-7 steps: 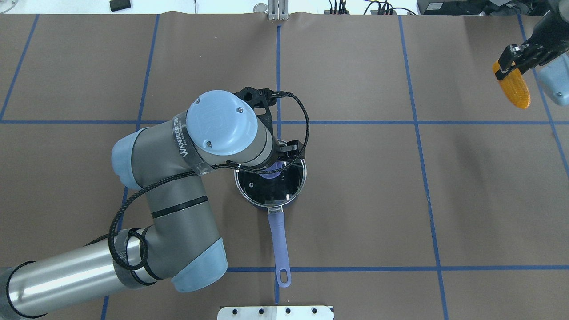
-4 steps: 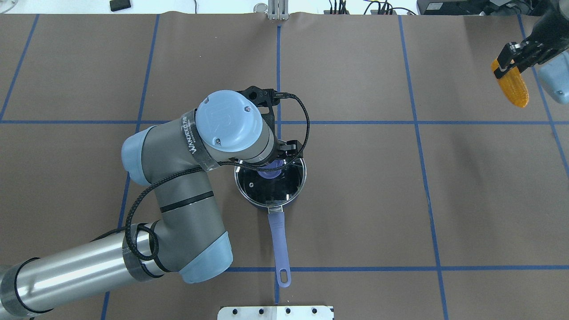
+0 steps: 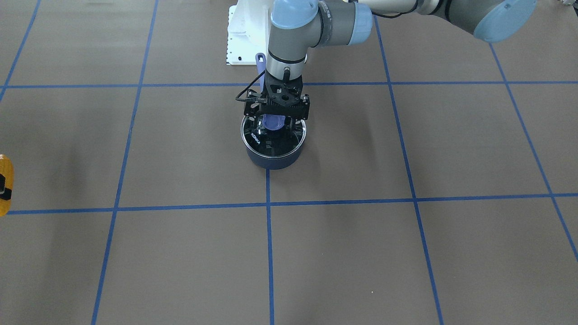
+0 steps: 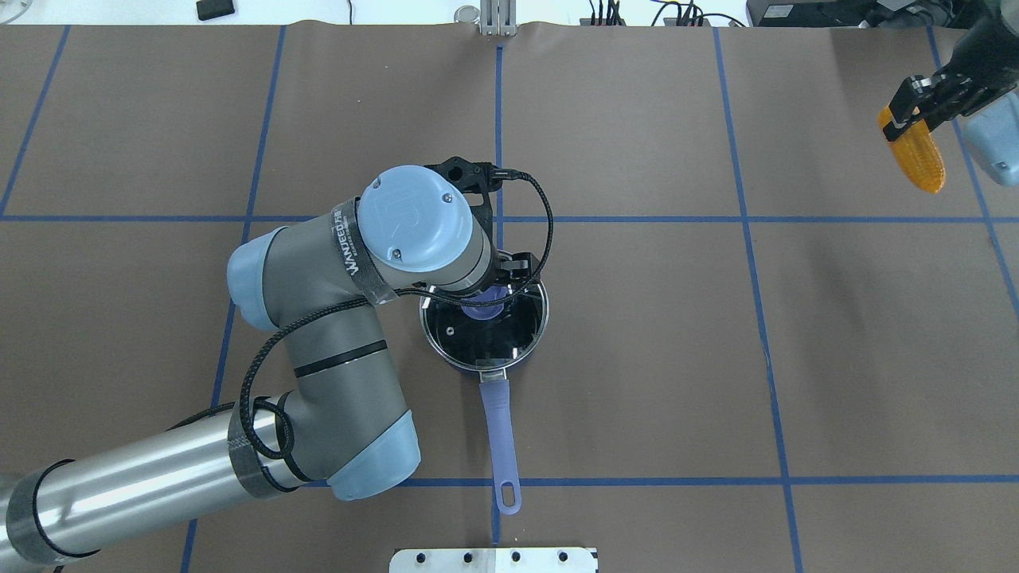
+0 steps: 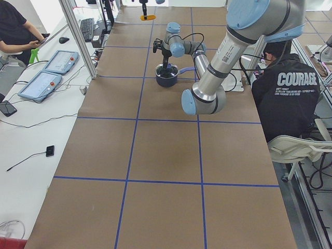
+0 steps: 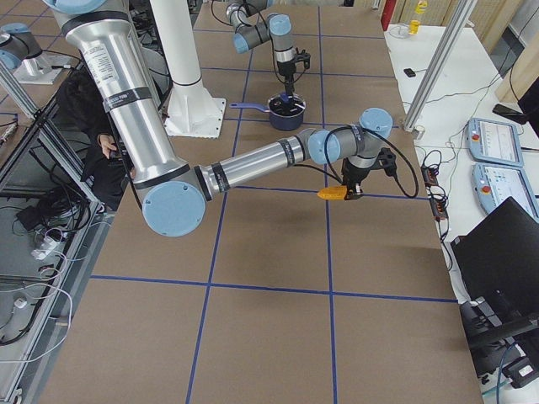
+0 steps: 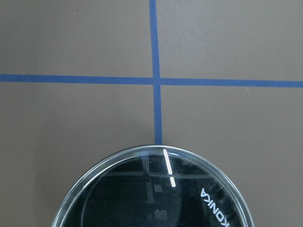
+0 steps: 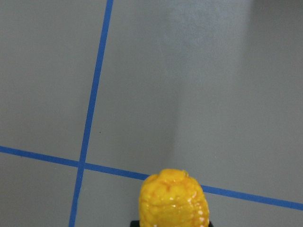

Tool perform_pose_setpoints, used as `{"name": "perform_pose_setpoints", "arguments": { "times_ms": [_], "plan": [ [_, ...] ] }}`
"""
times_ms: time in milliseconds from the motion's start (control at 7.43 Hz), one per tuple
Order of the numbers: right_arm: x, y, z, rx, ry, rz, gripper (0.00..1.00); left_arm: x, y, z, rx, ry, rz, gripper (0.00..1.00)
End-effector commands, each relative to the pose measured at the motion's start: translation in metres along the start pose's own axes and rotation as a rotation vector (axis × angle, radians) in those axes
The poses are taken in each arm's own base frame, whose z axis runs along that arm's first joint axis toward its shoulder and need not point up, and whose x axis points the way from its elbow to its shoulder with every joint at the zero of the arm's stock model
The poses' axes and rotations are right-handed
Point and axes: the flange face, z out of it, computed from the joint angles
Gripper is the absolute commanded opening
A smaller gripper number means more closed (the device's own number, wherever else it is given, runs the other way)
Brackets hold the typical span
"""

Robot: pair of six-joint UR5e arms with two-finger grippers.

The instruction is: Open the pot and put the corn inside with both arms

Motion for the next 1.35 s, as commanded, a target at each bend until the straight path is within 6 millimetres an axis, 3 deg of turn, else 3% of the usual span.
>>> {"name": "perform_pose_setpoints", "arguments": {
  "times_ms": [0,808,1212],
  "plan": [
    [0.0,0.0,0.0,0.0,0.001,-0.001,0.45,0.0,0.001,0.0,-0.001,0.002,0.001,0.97],
    [0.001,-0.003,0.006,-0.008,0.01,0.001,0.45,-0.002,0.01,0.006,-0.017,-0.009,0.004,0.91],
    [-0.002,-0.006,0.007,-0.009,0.011,-0.004,0.45,0.0,0.011,0.004,-0.018,-0.004,0.002,0.75]
  ]
}}
